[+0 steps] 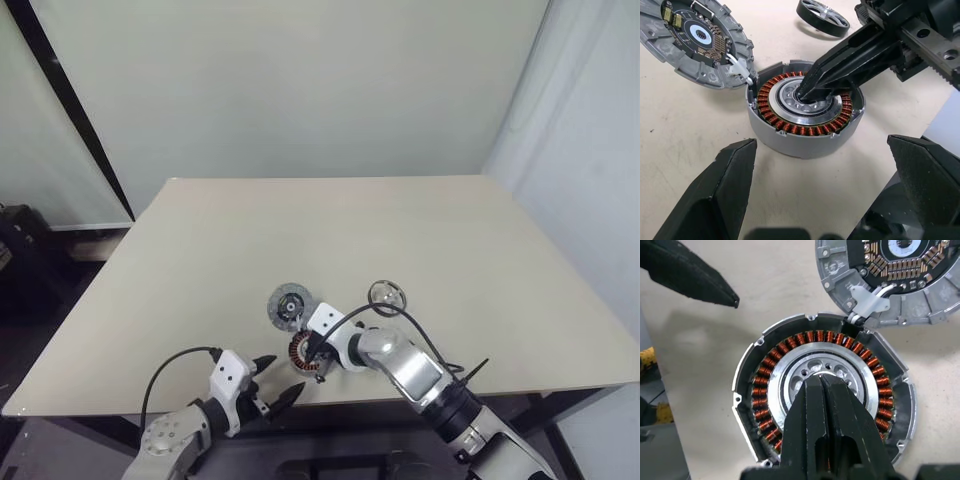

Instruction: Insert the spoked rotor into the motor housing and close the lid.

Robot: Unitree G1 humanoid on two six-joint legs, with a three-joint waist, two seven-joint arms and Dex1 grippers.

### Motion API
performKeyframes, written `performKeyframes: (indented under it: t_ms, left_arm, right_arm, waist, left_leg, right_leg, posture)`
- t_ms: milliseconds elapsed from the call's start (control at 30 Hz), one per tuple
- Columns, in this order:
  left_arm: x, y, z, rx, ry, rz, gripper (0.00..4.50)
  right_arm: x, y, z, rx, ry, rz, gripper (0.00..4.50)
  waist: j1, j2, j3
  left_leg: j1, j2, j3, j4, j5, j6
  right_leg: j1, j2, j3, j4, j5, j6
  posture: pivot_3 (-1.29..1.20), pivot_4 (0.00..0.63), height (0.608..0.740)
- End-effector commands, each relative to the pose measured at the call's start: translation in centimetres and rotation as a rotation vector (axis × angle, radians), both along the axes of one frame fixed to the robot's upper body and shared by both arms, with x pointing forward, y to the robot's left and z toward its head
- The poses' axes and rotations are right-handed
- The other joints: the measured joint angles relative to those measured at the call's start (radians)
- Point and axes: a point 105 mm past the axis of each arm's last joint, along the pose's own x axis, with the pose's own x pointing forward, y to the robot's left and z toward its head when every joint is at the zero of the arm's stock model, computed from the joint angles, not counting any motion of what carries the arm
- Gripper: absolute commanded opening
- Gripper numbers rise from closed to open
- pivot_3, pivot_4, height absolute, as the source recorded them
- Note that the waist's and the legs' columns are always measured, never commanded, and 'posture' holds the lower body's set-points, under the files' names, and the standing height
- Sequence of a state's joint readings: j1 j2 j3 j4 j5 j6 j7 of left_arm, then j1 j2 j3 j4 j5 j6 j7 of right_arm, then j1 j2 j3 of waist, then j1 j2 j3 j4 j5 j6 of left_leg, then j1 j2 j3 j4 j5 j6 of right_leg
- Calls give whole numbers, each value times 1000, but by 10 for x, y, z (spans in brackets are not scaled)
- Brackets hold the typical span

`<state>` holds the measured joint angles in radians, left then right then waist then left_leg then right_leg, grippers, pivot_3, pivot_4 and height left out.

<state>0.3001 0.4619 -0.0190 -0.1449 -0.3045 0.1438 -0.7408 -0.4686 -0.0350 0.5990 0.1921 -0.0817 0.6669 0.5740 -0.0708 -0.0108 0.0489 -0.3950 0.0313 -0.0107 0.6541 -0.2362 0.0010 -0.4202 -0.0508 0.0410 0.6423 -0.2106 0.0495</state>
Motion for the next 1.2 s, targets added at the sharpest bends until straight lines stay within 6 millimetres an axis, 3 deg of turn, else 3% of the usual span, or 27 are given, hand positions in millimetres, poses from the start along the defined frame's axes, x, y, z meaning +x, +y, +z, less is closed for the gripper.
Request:
performKeyframes:
  t_ms: [33,333,733,1200]
  left_arm:
    - [4,-5,11,-4,-51,-20,4500]
    - [5,-6,12,-4,-57,-23,4500]
    - [6,-6,13,-1,-58,-27,4500]
    - [6,-5,14,5,-59,-29,4500]
  right_arm:
    - [10,5,17,30,-78,-4,34]
    - [10,6,18,34,-85,-2,34]
    - [14,11,37,124,-110,-10,34]
    - [9,-9,3,-10,-48,-17,34]
  waist:
    - [0,0,0]
    - [0,0,0]
    - [0,0,0]
    - [0,0,0]
  left_leg:
    - [0,0,0,0,0,0]
    - [0,0,0,0,0,0]
    - [0,0,0,0,0,0]
    - [0,0,0,0,0,0]
  right_leg:
    - [0,0,0,0,0,0]
    - [0,0,0,0,0,0]
    - [0,0,0,0,0,0]
    - [0,0,0,0,0,0]
  posture:
    - [0,0,740]
    - [0,0,740]
    - [0,0,740]
    - [0,0,740]
